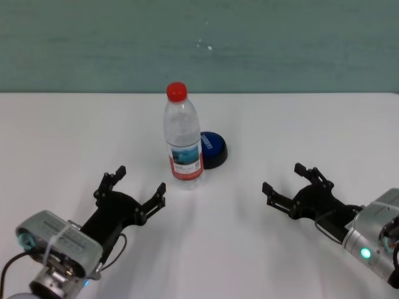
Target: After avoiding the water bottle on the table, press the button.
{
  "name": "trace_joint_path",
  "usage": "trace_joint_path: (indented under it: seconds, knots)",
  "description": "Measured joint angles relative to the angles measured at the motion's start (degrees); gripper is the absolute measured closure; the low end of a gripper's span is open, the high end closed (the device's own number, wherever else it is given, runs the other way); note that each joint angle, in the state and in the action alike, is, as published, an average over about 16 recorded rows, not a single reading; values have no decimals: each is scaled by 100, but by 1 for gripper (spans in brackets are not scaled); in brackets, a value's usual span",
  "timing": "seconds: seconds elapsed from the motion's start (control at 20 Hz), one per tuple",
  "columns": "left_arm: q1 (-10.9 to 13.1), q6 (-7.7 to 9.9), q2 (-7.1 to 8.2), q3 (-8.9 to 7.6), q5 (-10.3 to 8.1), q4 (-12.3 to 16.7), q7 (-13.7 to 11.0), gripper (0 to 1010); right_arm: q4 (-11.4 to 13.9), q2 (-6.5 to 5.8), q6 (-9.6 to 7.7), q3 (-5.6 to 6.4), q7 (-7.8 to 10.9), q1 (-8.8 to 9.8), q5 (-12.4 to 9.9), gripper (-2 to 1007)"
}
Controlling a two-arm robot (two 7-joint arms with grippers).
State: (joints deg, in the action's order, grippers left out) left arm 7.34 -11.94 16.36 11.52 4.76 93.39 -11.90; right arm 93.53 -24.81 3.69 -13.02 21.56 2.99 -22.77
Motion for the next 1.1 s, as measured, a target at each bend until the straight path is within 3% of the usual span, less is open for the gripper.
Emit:
trace_joint_path:
  seconds: [0.3,1.1]
  knots:
    - [0,0,0,0,0,0,0,10,-30,32,-74,13,-55,-17,51,1]
    - [0,0,0,0,0,0,0,10,-17,96,242,137,42,30,12,1]
